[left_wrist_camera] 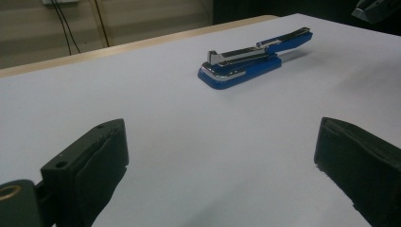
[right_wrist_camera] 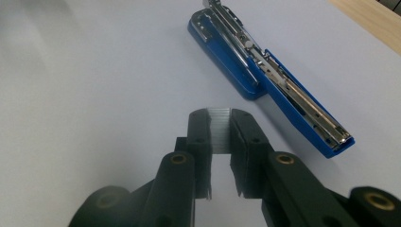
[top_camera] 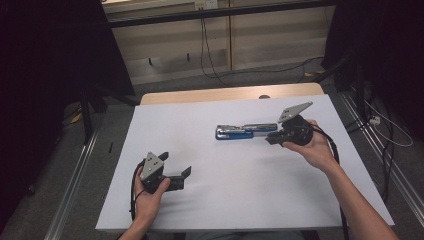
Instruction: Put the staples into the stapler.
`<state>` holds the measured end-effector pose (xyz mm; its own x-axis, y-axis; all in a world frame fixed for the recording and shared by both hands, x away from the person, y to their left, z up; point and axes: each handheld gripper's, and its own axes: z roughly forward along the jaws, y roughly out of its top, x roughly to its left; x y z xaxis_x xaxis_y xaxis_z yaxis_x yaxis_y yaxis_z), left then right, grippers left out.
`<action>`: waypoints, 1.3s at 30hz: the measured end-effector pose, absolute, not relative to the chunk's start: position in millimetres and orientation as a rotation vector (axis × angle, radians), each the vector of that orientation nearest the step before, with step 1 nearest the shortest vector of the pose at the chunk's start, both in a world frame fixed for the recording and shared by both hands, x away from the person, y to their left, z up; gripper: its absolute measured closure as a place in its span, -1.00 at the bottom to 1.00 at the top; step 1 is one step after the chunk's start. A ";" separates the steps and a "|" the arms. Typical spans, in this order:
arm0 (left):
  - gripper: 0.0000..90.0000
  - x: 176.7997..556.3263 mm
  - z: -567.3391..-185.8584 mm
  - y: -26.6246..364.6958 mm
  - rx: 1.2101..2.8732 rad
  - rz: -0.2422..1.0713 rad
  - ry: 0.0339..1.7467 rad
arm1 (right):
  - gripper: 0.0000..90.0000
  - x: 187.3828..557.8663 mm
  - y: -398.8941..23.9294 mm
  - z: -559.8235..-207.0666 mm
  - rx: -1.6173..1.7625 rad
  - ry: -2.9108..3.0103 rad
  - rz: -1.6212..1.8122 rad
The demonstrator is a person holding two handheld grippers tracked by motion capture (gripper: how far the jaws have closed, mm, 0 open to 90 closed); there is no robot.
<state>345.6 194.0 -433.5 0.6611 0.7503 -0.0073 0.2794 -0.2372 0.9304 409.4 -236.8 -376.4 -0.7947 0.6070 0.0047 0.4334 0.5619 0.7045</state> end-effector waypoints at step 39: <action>-0.91 345.8 -433.5 194.6 1.804 0.543 0.829 | 0.77 443.0 -207.6 -362.1 0.809 2.562 1.103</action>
